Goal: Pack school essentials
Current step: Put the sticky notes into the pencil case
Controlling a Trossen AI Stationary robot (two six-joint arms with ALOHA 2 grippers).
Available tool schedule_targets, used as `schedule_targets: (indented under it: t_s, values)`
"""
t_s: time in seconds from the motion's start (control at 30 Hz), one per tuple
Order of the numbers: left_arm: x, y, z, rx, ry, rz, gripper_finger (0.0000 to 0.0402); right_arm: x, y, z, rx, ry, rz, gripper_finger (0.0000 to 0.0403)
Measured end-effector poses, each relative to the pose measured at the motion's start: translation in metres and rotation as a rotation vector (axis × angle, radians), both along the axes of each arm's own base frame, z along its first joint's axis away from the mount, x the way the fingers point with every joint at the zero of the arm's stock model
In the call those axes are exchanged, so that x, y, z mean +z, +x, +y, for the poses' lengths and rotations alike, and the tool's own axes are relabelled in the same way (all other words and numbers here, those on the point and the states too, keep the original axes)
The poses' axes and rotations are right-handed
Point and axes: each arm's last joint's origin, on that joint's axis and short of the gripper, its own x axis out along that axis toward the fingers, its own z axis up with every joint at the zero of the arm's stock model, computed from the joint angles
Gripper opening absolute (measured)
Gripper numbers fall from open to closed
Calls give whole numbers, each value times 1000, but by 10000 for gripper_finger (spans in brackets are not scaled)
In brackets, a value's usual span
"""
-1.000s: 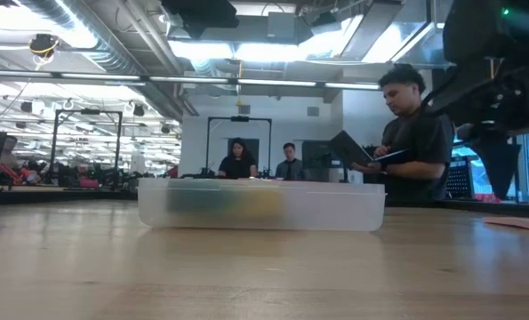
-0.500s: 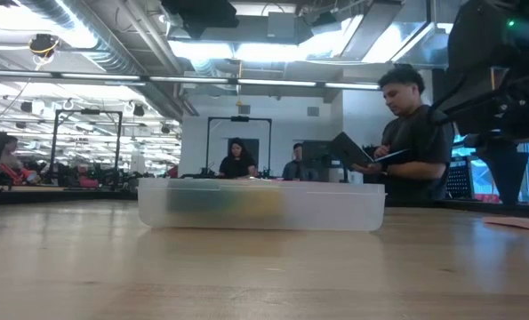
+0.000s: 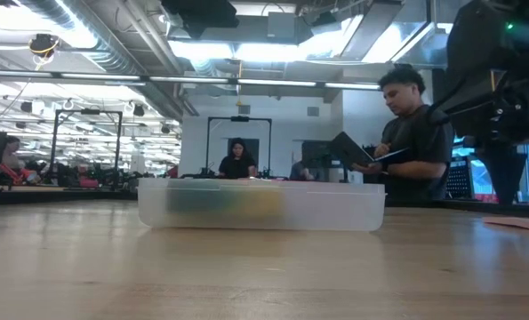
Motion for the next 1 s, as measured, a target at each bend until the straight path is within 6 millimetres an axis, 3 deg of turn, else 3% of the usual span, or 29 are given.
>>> schedule_targets:
  t_s: [1.0]
  values:
    - [0, 0, 0, 0, 0, 0, 99, -14, 12, 4, 4, 11, 0, 394]
